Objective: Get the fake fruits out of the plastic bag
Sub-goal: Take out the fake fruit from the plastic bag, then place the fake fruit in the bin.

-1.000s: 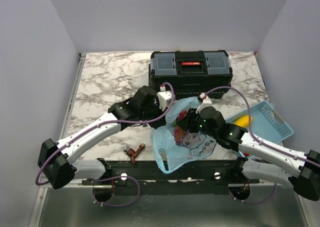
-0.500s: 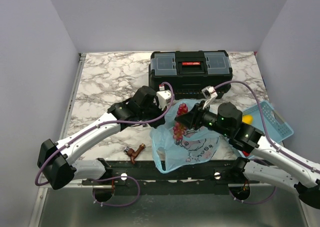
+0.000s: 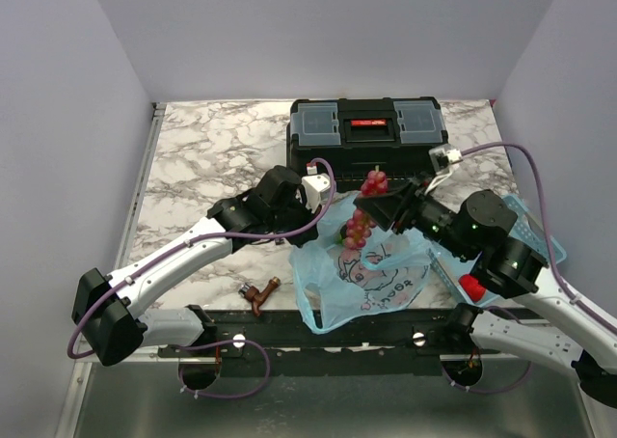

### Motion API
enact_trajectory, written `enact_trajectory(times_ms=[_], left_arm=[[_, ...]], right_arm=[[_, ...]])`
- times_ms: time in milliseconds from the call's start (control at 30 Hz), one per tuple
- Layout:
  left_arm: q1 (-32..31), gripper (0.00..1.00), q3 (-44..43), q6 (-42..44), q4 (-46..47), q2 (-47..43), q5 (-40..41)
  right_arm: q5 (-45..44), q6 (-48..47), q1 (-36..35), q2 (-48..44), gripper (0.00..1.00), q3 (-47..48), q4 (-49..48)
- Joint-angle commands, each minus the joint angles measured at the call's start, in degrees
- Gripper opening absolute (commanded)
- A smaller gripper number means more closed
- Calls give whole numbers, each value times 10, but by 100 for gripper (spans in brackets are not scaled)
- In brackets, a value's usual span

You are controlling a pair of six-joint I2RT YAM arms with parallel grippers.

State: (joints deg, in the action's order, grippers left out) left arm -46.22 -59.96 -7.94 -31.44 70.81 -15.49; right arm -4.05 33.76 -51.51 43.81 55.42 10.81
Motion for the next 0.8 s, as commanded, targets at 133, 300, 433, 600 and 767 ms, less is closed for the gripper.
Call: enact_trajectory(times_ms=[133,300,433,600,767], left_arm=[[-1,0,3,8,-1,-1,9],[0,0,2,8,-1,-1,3],[-1,0,0,6,-1,0,-4],[-2,0,1,6,-4,-4,-3],[-1,0,8,5,2,-20,-1]], right_arm=[[-570,74,1,-29,2,18,244],[-670,192,0,-13,2,3,390],[-677,321,16,28,5,4,504],[-608,328,99,79,7,-13,500],[-494,260,244,83,6,-65,411]])
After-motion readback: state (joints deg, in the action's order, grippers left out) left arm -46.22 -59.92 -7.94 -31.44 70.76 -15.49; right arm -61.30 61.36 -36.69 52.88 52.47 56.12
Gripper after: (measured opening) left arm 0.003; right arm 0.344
